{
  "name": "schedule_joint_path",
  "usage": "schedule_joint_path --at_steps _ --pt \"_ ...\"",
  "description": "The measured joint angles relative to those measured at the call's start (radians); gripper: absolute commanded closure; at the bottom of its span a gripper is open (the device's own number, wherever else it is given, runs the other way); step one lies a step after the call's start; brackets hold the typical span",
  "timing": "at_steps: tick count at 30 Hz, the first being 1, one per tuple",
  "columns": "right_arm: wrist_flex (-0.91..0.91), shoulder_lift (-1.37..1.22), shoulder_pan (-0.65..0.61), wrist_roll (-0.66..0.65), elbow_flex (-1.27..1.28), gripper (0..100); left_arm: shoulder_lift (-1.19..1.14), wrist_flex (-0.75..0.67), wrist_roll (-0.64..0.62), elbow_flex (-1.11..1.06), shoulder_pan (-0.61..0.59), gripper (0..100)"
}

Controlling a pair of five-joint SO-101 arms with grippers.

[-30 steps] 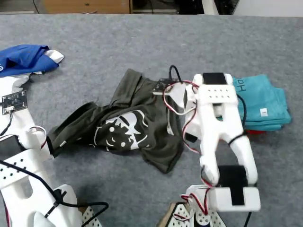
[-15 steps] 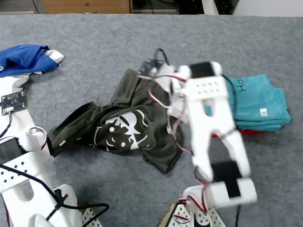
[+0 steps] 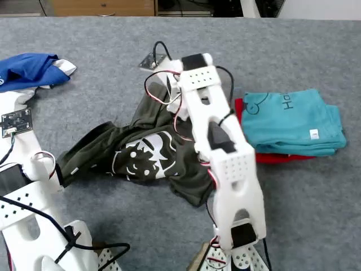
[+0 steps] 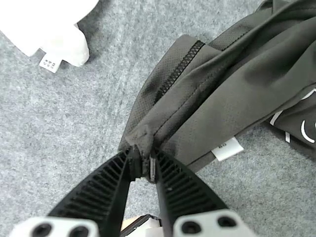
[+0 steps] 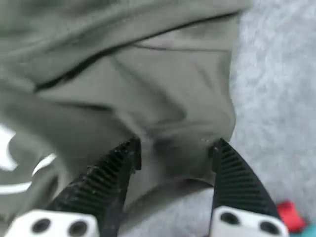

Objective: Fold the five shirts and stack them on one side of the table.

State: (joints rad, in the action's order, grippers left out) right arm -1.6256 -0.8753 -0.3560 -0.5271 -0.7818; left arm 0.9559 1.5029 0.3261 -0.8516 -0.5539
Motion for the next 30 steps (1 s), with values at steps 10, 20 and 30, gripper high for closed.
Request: schedule_joint_path --at_steps 10,20,30 --pt "-0.132 -0.249 0.066 0.002 -0.281 99.5 0.0 0.0 0.0 0.0 0.0 98" --pt "-0.132 -0.026 0.196 -0.132 0.114 99.5 0.002 0.0 0.0 0.025 0.0 98" --pt "-0.075 0.44 0.278 -0.302 0.703 99.0 0.002 0.226 0.132 0.316 0.0 98"
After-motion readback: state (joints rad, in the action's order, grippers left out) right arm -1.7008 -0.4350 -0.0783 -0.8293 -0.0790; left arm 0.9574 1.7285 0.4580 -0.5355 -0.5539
